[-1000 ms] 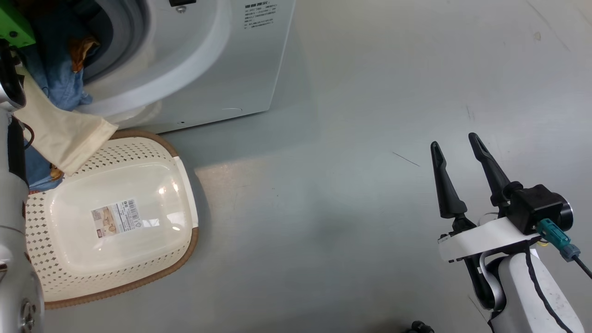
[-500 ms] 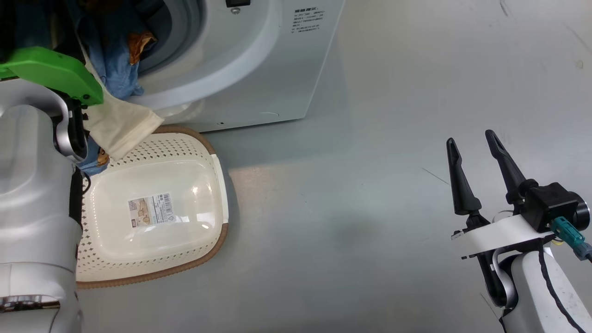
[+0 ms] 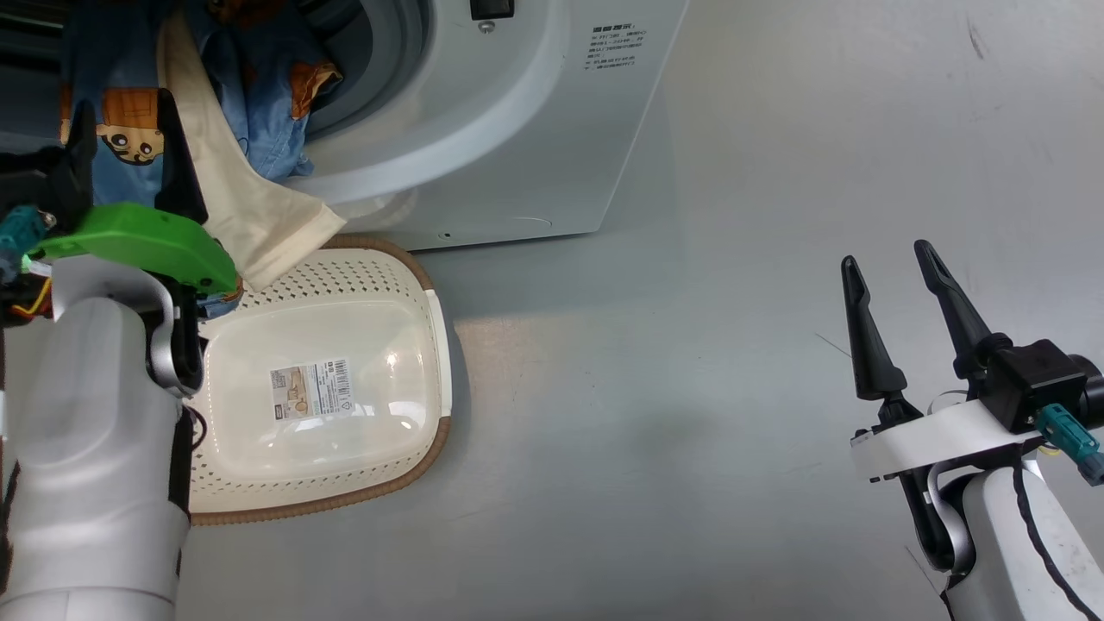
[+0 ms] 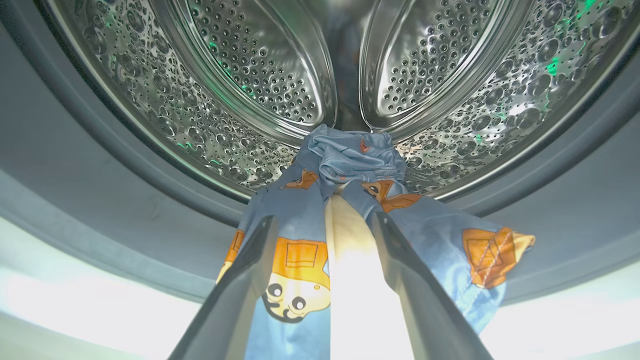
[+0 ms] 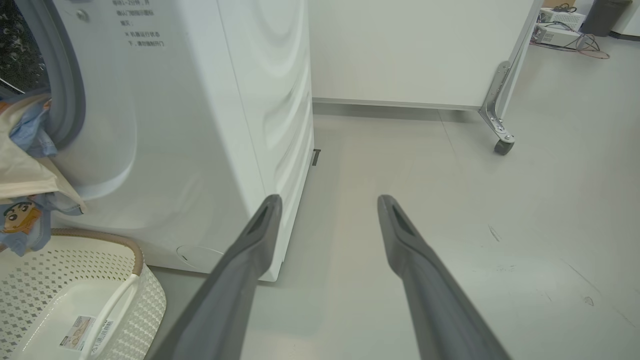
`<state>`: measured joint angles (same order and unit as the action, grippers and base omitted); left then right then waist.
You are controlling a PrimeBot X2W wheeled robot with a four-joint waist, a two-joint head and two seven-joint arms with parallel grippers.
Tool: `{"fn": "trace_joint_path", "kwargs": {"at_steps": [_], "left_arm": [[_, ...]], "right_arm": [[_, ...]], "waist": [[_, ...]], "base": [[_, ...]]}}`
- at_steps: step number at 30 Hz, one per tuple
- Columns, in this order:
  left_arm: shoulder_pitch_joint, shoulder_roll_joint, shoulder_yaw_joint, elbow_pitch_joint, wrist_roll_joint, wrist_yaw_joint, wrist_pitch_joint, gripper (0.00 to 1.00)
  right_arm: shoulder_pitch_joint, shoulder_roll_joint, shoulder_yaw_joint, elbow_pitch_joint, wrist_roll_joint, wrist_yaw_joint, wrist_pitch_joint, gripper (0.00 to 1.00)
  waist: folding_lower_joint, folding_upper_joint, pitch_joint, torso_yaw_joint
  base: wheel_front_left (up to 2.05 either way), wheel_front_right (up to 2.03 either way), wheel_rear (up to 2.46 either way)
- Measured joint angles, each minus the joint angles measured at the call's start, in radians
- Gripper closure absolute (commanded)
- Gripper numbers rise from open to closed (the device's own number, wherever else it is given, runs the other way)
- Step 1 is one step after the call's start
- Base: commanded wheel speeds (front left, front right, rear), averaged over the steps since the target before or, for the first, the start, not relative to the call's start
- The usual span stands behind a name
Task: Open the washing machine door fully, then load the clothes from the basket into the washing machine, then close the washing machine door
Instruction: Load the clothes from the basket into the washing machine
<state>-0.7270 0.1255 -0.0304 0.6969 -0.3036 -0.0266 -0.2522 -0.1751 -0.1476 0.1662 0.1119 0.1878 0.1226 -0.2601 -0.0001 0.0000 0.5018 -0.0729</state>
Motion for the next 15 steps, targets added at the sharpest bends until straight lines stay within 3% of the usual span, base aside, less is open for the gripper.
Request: {"fn": "trace_joint_path", "kwargs": {"at_steps": [15], "left_arm": [[0.251,-0.043,0.017,-0.222,-0.005,0.002,0.000,0.00]], "right_arm": [[0.002,-0.011,-0.028,-0.012,-0.006,0.000,0.000,0.00]], "waist": [[0.0000,0.0000,-0.002,0.031]], "base": [[0.00,0.00,0.00]]}}
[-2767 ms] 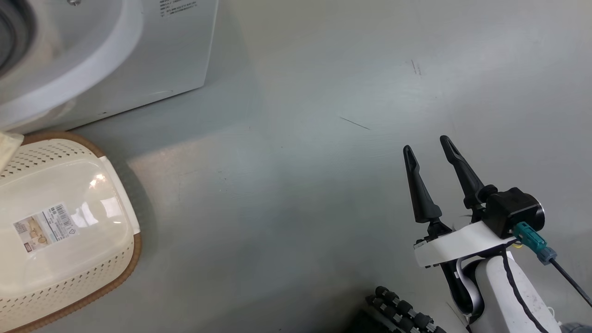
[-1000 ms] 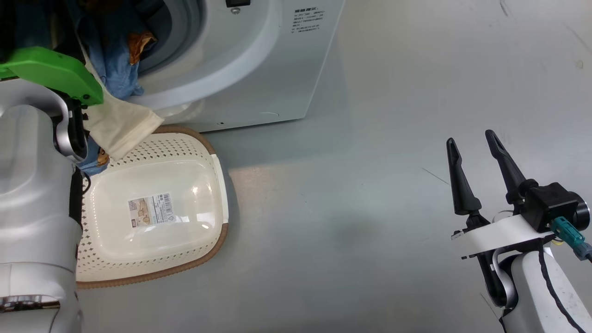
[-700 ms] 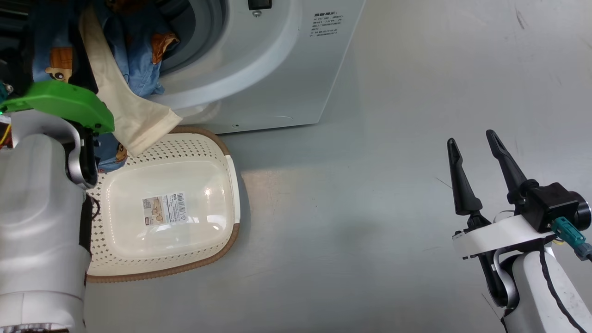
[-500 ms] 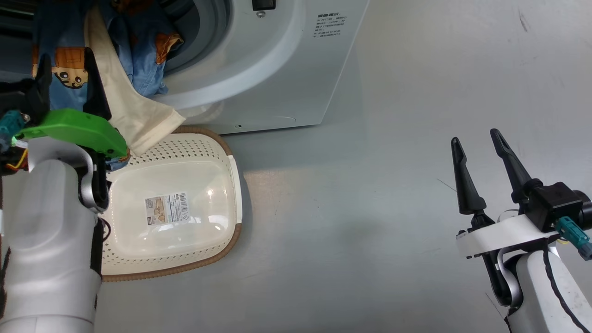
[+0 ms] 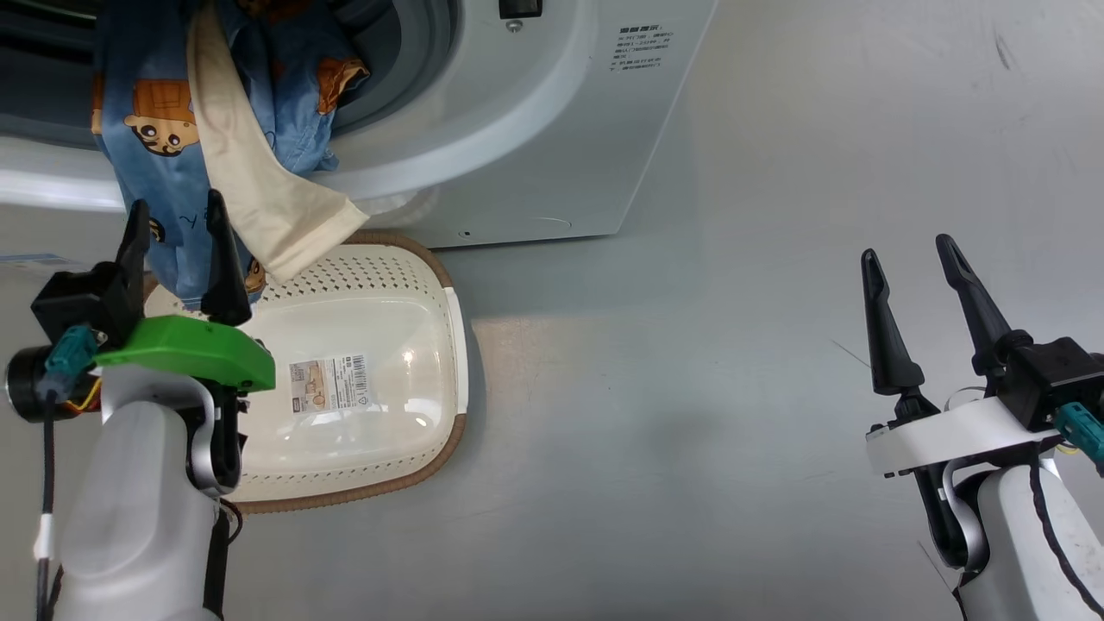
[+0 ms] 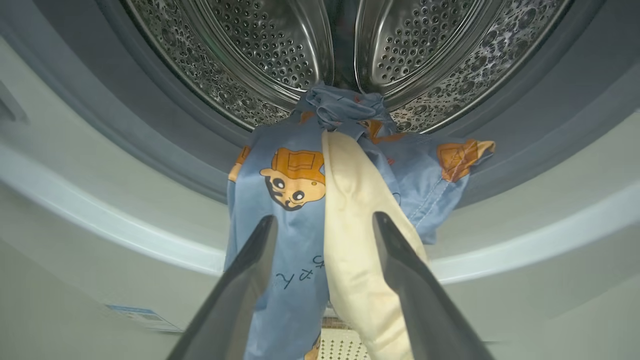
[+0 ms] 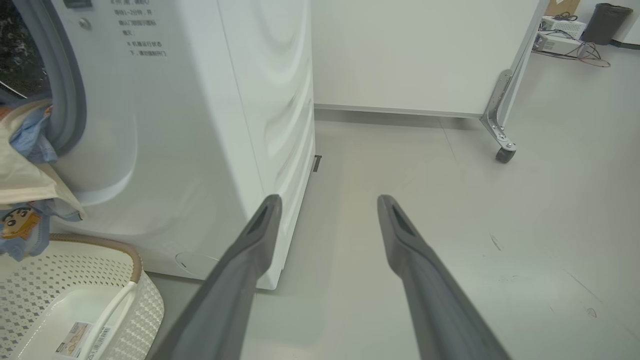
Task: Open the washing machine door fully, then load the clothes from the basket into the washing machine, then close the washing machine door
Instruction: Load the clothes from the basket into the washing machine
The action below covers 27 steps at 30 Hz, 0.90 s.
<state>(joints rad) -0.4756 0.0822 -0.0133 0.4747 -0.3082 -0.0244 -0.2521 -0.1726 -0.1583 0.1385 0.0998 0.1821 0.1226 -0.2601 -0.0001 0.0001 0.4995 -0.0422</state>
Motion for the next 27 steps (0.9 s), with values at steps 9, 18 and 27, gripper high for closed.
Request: {"fn": "trace_joint_path", "kwargs": {"at_steps": [9,18,27], "left_arm": [[0.131,-0.019,0.016,-0.083,-0.011,0.019,0.000,0.00],[0.233,-0.029,0.009,-0.179,-0.025,0.025,0.000,0.00],[0.300,-0.030,-0.002,-0.260,-0.028,0.027,0.000,0.00]], "right_arm": [[0.003,-0.002,0.006,0.000,0.000,0.000,0.000,0.00],[0.003,-0.002,0.010,0.000,0.000,0.000,0.000,0.00],[0.017,-0.002,0.011,0.001,0.000,0.000,0.000,0.00]], "waist": [[0.0000,0.0000,-0.019,0.014],[0.0000,0.0000,-0.025,0.015],[0.0000,0.0000,-0.032,0.014]], "base": [[0.00,0.00,0.00],[0.00,0.00,0.00],[0.00,0.00,0.00]]}}
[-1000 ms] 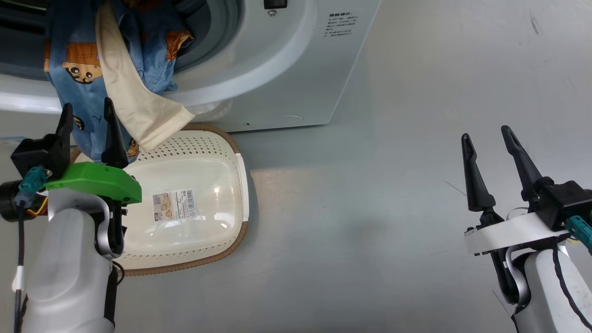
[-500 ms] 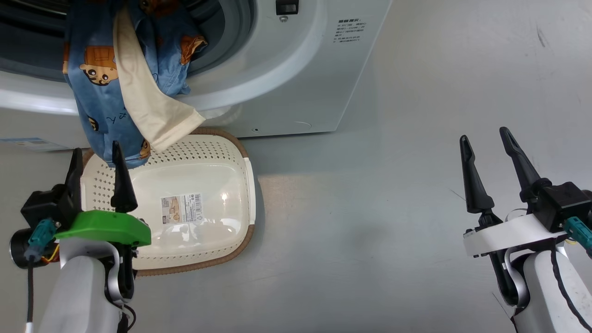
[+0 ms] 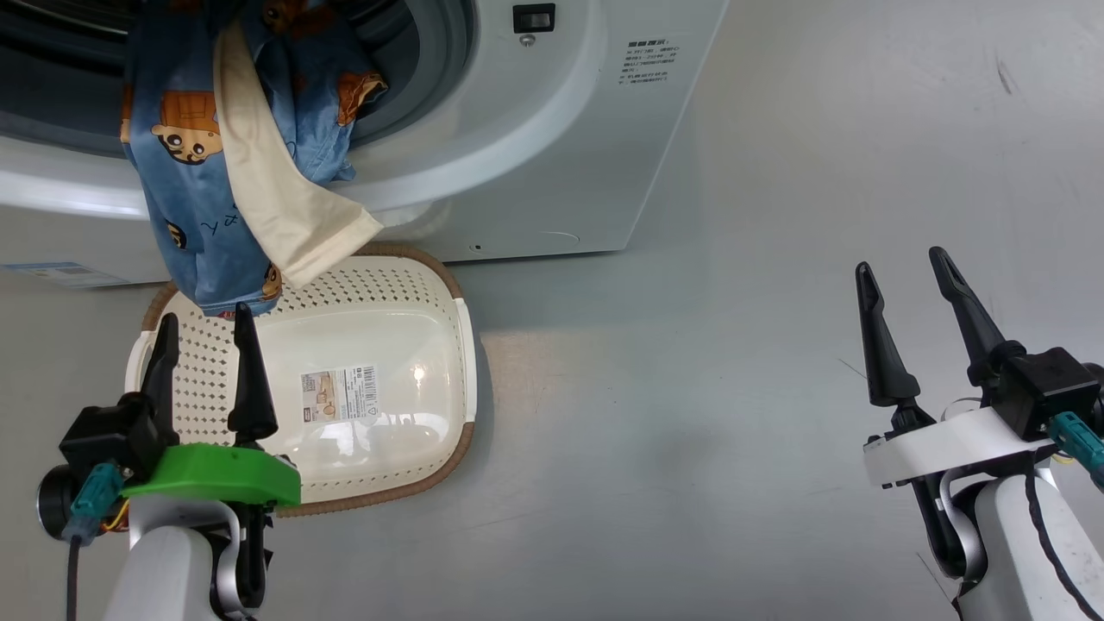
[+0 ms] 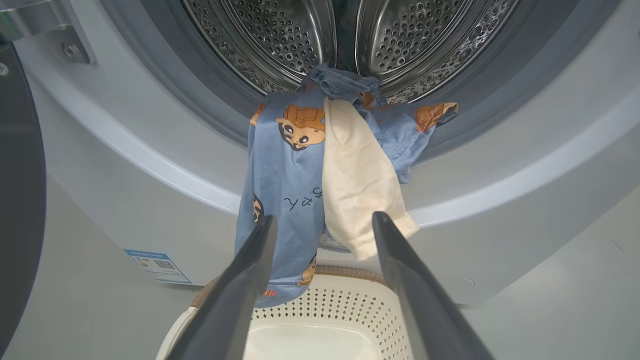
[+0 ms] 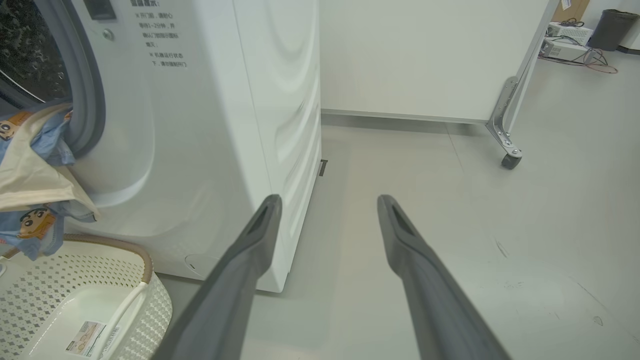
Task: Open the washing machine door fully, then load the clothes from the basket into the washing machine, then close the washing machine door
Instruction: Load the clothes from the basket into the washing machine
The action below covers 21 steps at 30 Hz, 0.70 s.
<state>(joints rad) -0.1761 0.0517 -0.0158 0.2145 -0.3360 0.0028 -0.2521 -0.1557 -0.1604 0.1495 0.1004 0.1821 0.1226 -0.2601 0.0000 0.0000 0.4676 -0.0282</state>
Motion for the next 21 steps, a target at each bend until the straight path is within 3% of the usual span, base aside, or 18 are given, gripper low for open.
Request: {"fn": "trace_joint_path", "kwargs": {"at_steps": [21], "left_arm": [[0.119,-0.002,-0.031,-0.143,-0.018,0.025,0.029,0.00]], "right_arm": [[0.002,0.001,0.005,0.000,0.000,0.000,0.000,0.00]], "waist": [[0.0000,0.0000,-0.008,0.004]], "base": [[0.00,0.00,0.00]]}}
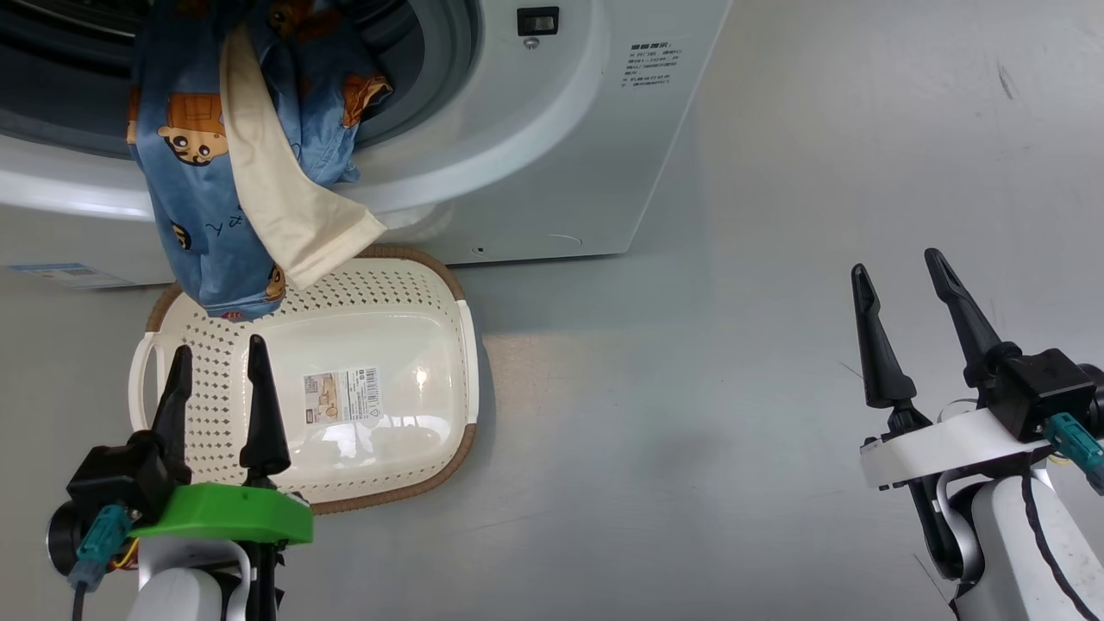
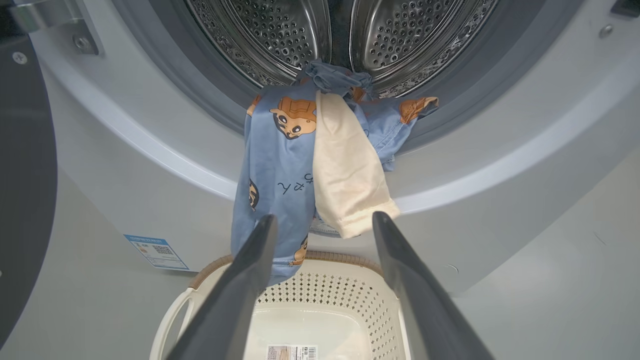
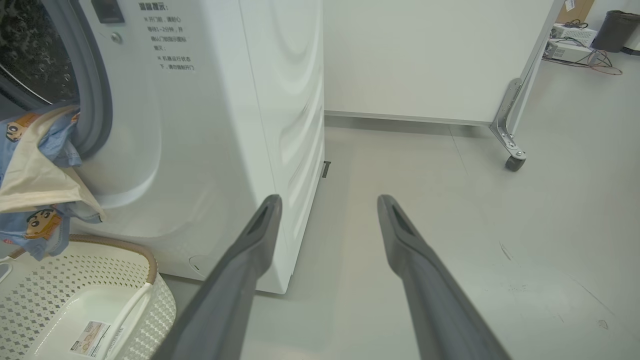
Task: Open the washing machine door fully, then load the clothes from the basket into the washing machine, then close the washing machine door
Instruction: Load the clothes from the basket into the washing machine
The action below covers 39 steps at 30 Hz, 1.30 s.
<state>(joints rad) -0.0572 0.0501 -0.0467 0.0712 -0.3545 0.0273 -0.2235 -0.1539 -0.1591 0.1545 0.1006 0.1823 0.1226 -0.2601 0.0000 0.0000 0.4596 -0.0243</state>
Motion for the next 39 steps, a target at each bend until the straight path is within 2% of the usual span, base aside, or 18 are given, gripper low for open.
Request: {"fn": "trace_joint_path", "kwargs": {"at_steps": [21,32,39], "left_arm": [[0.011,0.001,-0.011,-0.071,-0.018,0.010,0.065,0.00],[-0.091,0.005,0.015,0.003,-0.062,0.014,0.109,0.00],[-0.173,0.022,0.074,0.056,-0.070,0.031,0.118,0.00]], "right_arm": [[-0.010,0.014,0.032,-0.013,0.000,0.000,0.000,0.00],[-0.024,0.025,0.036,-0.013,0.000,0.000,0.000,0.00],[-0.036,0.026,0.036,-0.015,0.000,0.000,0.000,0.00]], "waist": [[0.0000,0.0000,0.059,-0.049],[0.0000,0.0000,0.093,-0.084],[0.0000,0.0000,0.115,-0.100]], "base": [[0.00,0.00,0.00],[0.00,0.00,0.00],[0.00,0.00,0.00]]}}
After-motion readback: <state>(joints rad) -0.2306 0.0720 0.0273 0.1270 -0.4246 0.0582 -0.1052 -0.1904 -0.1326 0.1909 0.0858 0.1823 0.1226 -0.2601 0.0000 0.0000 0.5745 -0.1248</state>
